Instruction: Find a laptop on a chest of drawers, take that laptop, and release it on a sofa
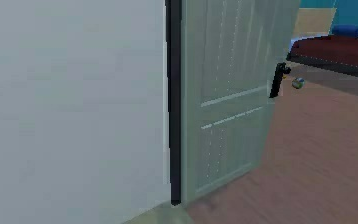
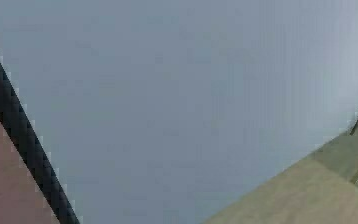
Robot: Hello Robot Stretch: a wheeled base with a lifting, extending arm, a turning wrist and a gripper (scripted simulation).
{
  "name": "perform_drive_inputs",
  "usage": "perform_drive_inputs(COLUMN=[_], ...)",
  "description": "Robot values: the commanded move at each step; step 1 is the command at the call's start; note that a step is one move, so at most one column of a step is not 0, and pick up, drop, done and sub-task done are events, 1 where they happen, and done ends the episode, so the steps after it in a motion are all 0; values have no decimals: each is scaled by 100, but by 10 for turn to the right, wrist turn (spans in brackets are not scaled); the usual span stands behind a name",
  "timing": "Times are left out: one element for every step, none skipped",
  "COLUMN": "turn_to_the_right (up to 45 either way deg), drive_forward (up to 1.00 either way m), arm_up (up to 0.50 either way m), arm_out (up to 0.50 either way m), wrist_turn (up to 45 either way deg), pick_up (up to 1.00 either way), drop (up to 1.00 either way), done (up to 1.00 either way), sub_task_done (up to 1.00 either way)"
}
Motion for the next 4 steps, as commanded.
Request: perform_drive_inputs(turn_to_the_right=[0, 450, 120, 0], drive_forward=[45, 0, 0, 75], arm_up=[0, 0, 0, 0], arm_out=[0, 0, 0, 0], wrist_turn=[0, 0, 0, 0], pick_up=[0, 0, 0, 0], drop=[0, 0, 0, 0], done=[0, 0, 0, 0], sub_task_done=[0, 0, 0, 0])
